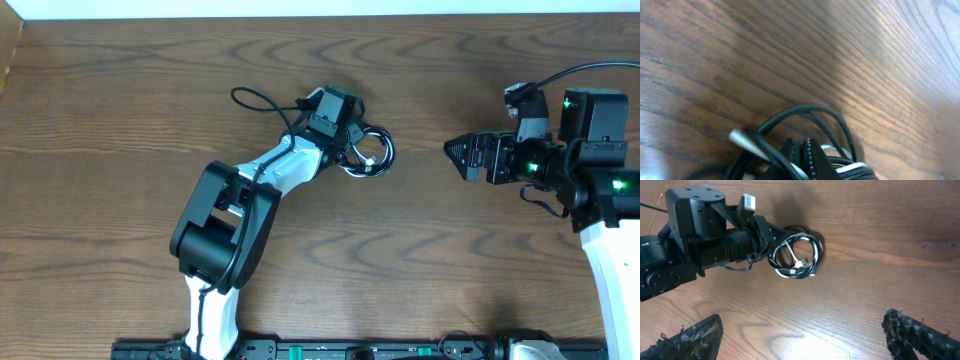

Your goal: Untangle cables

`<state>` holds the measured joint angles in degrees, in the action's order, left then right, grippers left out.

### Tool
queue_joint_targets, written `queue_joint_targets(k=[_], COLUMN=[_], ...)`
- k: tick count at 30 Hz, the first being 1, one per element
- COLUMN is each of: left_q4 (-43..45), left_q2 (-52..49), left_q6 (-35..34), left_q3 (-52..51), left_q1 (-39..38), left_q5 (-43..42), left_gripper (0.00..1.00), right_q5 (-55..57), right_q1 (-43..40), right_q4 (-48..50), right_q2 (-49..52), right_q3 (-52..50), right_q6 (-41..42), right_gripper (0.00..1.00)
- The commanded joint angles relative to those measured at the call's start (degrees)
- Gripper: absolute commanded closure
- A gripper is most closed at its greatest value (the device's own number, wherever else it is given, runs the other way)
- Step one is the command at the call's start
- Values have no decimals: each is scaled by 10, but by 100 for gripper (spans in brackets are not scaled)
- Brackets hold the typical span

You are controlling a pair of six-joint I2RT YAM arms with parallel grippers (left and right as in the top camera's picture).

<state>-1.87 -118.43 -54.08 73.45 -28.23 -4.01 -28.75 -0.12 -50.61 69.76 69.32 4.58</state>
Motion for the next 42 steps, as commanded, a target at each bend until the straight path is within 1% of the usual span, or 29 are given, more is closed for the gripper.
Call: queue_joint_targets(k=[1,3,5,6,9,11,16,20,24,27,31,37,38,42], left_q4=[-21,-41,-65,-75,-110,-130,-146,-149,-148,-148,-148,-141,-139,-139], left_q2=[78,110,151,166,208,232,252,252,252,252,252,252,252,252], left_q6=[75,101,137,143,147,162,160,132,107,103,71,22,16,-6], left_q3=[6,6,6,6,6,6,6,6,6,6,6,6,6,6], left_q1=[0,0,0,0,0,4,35,70,100,116,124,140,143,155], left_q5=[-1,-33,-95,-117,-193,-250,-348,-424,-468,-499,-524,-590,-600,-632], left_gripper=[92,93,93,92,93,93,92,92,92,93,93,93,92,93], right_q5=[-8,-8,-8,-8,-8,-8,-23,-23,-24,-34,-63,23,34,66], right_q1=[6,6,10,12,28,46,81,101,108,115,134,174,179,199], right_q4=[6,12,24,30,56,80,117,131,132,138,163,184,187,208], right_q2=[9,18,32,38,65,90,129,152,169,177,179,183,184,192], right_q3=[10,10,10,10,10,10,10,10,10,10,10,10,10,10], right_q6=[10,19,31,36,55,69,74,67,65,62,29,17,17,18], right_gripper=[1,1,1,1,1,1,2,2,3,5,6,14,14,21])
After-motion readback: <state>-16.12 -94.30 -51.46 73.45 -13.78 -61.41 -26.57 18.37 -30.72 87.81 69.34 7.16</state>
